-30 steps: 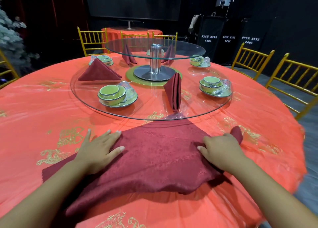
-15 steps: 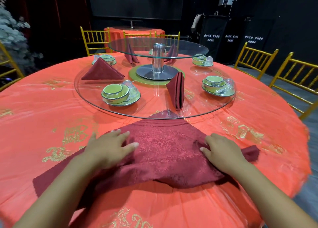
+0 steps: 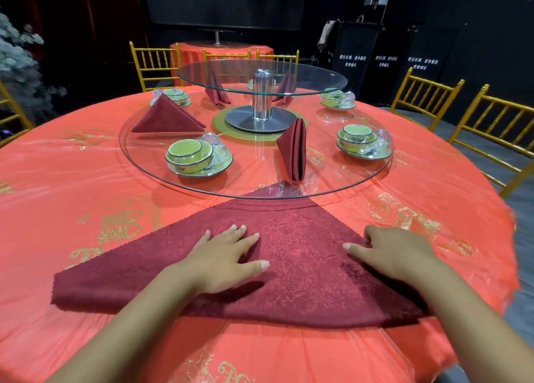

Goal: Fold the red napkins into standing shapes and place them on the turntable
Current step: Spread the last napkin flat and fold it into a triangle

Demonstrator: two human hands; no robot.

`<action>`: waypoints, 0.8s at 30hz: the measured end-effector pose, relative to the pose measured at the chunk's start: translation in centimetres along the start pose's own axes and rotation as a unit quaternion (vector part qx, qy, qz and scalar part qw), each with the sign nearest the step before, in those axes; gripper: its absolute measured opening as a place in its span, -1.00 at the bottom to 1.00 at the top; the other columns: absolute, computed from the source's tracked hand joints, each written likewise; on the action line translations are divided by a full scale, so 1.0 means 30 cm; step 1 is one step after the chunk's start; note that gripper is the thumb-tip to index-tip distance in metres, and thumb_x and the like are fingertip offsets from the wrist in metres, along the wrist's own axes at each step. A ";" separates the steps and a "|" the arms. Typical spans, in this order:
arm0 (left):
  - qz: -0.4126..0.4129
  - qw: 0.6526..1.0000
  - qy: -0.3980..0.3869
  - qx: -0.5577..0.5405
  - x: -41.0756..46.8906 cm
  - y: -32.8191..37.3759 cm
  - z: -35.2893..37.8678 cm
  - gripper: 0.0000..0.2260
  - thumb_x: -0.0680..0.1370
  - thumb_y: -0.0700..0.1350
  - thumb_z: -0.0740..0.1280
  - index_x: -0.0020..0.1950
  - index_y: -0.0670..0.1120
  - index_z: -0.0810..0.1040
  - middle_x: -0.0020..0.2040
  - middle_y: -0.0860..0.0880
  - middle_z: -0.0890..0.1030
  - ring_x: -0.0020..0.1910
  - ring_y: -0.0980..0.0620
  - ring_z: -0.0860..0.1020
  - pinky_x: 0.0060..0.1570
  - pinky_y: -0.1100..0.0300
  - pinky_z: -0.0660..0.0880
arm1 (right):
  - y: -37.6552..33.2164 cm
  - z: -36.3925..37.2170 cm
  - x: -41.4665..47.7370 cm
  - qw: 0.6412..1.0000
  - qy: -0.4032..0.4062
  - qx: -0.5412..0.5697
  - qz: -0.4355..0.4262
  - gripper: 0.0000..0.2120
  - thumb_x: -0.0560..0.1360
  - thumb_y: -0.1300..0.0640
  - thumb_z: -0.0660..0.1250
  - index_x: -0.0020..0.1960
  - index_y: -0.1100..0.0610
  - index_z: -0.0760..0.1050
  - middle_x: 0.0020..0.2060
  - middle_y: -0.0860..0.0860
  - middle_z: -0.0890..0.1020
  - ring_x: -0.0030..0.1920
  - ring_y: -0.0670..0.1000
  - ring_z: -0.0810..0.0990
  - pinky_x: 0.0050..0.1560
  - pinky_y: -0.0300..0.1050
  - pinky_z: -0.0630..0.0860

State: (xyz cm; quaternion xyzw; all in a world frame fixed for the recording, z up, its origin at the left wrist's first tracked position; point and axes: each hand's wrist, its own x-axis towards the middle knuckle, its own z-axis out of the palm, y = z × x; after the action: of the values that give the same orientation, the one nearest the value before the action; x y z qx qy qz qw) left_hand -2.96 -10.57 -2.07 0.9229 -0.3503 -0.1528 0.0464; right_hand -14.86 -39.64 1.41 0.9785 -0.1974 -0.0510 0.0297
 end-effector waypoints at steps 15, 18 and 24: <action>0.051 0.997 0.059 0.026 0.150 0.039 0.028 -0.36 0.54 0.37 0.01 0.55 0.19 -0.06 0.58 0.03 -0.15 0.54 0.09 -0.23 0.44 -0.08 -0.31 | -0.084 0.097 0.045 0.990 0.133 0.049 0.009 -0.78 0.54 0.09 0.18 0.17 0.04 0.42 0.05 0.03 0.54 0.07 0.13 0.53 -0.16 -0.05 0.46; 0.049 0.996 0.066 0.028 0.161 0.037 0.030 -0.37 0.53 0.37 0.00 0.55 0.19 -0.05 0.58 0.03 -0.14 0.54 0.10 -0.22 0.44 -0.07 -0.31 | -0.066 0.086 0.062 0.989 0.122 0.075 0.040 -0.70 0.54 -0.03 0.22 0.22 0.07 0.41 0.09 0.06 0.53 0.10 0.15 0.53 -0.14 -0.05 0.45; 0.051 0.996 0.068 0.025 0.172 0.034 0.029 -0.36 0.53 0.38 0.01 0.55 0.20 -0.04 0.58 0.04 -0.14 0.53 0.11 -0.22 0.44 -0.08 -0.30 | -0.019 0.050 0.144 0.992 0.017 0.100 0.072 -0.56 0.47 -0.26 0.26 0.03 0.13 0.44 -0.03 0.07 0.55 0.00 0.14 0.53 -0.18 -0.07 0.42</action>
State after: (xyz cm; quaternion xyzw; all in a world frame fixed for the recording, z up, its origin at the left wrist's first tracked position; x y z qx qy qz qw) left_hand -0.22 -14.72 -3.97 0.9132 -0.3962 -0.0781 0.0548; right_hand -10.85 -40.84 -0.50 0.9607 -0.2705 -0.0119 -0.0611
